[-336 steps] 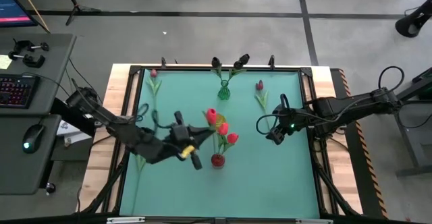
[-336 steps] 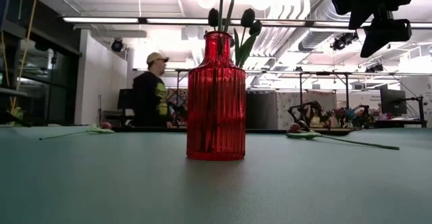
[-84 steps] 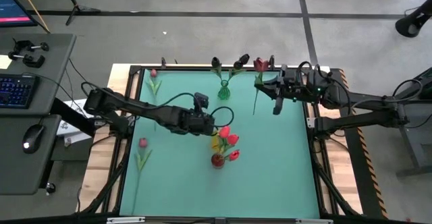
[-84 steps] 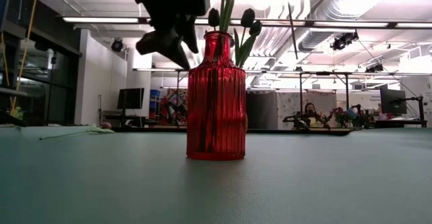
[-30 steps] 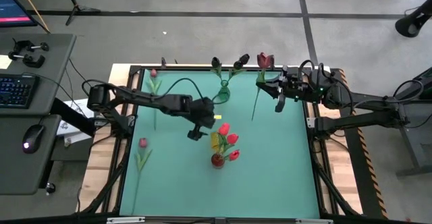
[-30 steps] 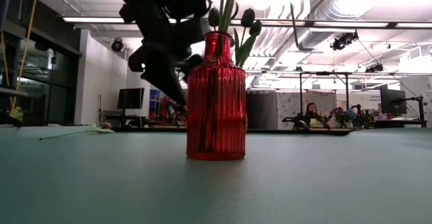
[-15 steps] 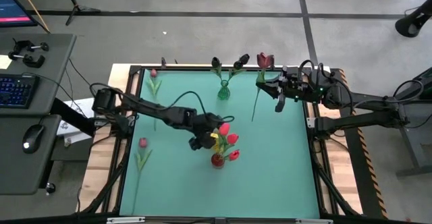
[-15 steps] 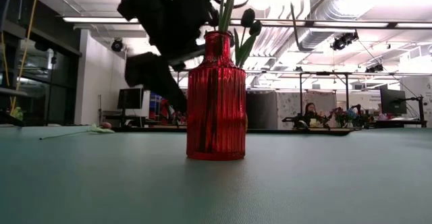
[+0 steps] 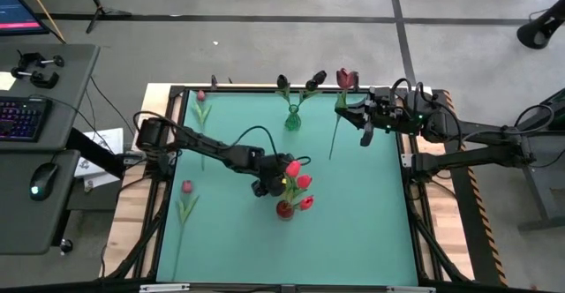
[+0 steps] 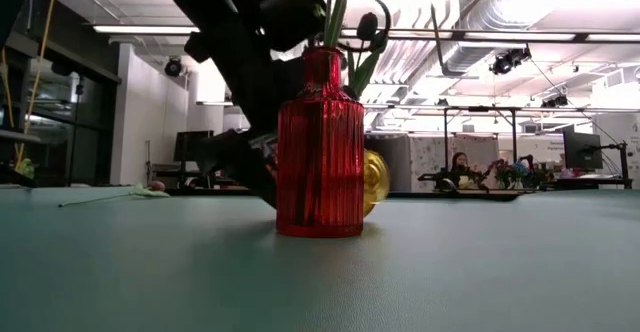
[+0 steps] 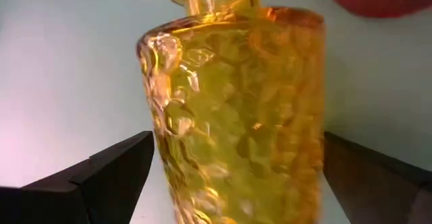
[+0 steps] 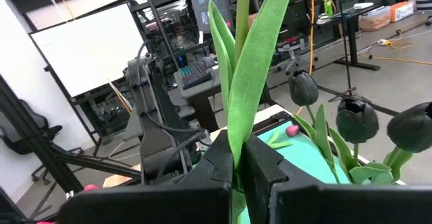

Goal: Sort flowers into vase by color
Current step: Put the top right red tulip into the yellow vase

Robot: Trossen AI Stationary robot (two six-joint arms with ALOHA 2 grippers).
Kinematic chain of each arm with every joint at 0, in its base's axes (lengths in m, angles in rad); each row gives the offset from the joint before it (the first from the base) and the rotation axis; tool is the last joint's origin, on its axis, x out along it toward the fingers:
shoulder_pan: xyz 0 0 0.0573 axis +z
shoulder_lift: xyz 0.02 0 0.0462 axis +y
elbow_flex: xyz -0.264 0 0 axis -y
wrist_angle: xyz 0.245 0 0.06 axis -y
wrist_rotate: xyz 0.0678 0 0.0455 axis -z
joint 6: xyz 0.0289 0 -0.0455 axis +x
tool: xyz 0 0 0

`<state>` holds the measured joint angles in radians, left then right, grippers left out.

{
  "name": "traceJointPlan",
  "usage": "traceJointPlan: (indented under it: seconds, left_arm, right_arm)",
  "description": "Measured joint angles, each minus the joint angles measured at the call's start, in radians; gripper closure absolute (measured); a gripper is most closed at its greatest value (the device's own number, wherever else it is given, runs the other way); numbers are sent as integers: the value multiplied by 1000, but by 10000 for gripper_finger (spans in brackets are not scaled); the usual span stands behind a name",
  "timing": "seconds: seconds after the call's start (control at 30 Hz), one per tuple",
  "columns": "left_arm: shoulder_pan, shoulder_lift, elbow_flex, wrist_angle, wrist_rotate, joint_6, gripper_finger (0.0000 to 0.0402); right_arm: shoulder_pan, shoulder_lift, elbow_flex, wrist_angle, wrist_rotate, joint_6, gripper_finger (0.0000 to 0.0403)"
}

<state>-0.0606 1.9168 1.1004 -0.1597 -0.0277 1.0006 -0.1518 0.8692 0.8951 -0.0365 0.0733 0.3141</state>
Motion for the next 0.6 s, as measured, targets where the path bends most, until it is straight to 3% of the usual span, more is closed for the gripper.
traceJointPlan:
  seconds: [0.13, 0.3, 0.43, 0.6]
  left_arm:
    - [-2, 15, 2, 10, -39, -79, 35]
    - [1, -7, -1, -1, -68, -243, 133]
    - [26, -51, -4, -41, -105, -362, 137]
    - [92, -134, -28, -112, -68, -537, 137]
  right_arm:
    - [1, 0, 0, 2, -14, 0, 402]
    - [2, 0, 0, 2, -14, -3, 402]
    - [2, 0, 0, 2, -15, -5, 402]
    - [2, 0, 0, 2, -22, -5, 402]
